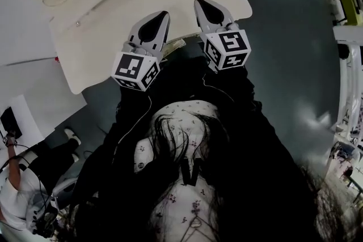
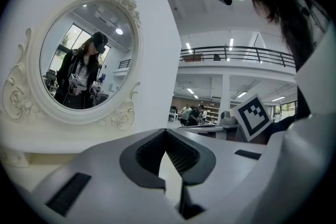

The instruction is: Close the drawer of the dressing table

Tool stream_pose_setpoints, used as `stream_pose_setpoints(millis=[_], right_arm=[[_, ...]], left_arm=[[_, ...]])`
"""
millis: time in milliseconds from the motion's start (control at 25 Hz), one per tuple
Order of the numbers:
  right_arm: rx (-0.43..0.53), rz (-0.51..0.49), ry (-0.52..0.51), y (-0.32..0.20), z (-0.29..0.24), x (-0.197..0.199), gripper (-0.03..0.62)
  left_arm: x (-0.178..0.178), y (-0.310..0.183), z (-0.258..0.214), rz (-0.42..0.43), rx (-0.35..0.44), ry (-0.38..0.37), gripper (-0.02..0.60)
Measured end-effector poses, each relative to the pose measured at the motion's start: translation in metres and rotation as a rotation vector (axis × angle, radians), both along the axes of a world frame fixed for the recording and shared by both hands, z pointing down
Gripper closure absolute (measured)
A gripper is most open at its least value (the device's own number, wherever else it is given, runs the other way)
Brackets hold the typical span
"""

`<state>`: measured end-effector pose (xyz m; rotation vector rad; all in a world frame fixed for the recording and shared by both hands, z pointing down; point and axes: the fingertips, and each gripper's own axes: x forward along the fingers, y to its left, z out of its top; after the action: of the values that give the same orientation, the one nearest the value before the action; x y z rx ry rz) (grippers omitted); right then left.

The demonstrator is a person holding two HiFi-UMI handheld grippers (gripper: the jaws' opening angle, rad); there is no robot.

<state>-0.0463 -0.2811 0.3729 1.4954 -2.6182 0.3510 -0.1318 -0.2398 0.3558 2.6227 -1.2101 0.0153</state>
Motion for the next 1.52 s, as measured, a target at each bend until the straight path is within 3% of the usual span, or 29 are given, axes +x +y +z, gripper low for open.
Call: stream_pose_setpoints(millis=[400, 840, 1160, 1480, 1520], right_arm=[[-0.027, -0.057, 0.029, -0.051, 0.023, 0.032, 0.586], [-0.126, -0.164, 0.114, -0.126, 0.089, 0.064, 0.586], [-0.257, -0.237, 0.134, -0.163, 0.155, 0.059, 0.586], [-0.334, -0.277, 0.171, -0.177, 0.187, 0.050, 0.585], [-0.348, -0.283, 0.171, -0.177, 0.190, 0.049, 0.551]], left_arm=[[0.027, -0.034, 0.015, -0.053, -0.017, -0.008, 0.581], [0.079, -0.084, 0.043, -0.106, -0.025, -0.042, 0.581], [0.083, -0.104, 0.048, -0.168, -0.056, -0.063, 0.581], [0.076, -0.117, 0.055, -0.215, -0.080, -0.080, 0.581], [0.075, -0.118, 0.056, -0.218, -0.082, -0.081, 0.581]])
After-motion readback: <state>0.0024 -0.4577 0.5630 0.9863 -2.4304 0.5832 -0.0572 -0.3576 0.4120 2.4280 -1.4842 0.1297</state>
